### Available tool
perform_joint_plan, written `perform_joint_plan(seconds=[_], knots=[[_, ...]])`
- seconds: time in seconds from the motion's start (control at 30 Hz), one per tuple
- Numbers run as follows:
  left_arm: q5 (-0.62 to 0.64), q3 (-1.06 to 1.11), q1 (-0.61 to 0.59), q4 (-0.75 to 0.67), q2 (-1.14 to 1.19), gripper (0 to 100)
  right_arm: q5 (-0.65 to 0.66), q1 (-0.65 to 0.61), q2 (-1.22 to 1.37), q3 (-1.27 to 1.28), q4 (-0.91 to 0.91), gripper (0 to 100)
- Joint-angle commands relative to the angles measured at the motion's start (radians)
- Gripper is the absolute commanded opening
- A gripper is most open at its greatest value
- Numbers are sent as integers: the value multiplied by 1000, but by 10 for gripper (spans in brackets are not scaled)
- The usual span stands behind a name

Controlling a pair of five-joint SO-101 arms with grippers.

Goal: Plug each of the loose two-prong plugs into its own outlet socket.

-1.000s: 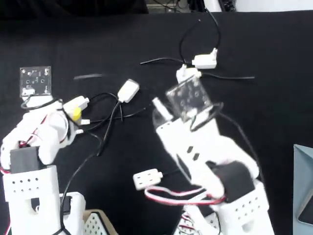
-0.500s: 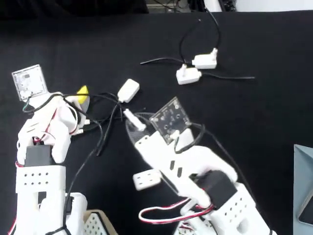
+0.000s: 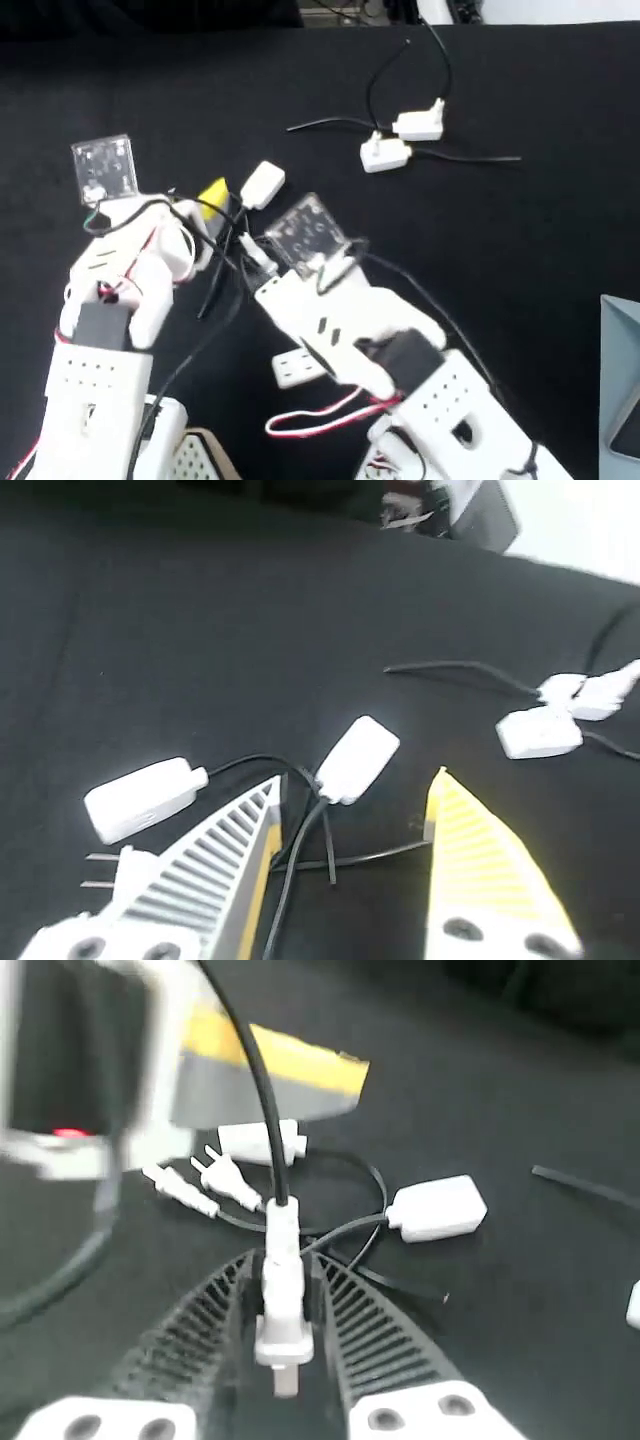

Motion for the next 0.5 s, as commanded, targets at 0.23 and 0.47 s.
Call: perform_joint_plan(seconds=[0.23, 0.47], knots=[[-187, 174, 139, 51, -462, 230, -5, -9, 107, -97, -20, 11], [-241, 262, 160, 61, -577, 230, -5, -9, 113, -96, -17, 11]])
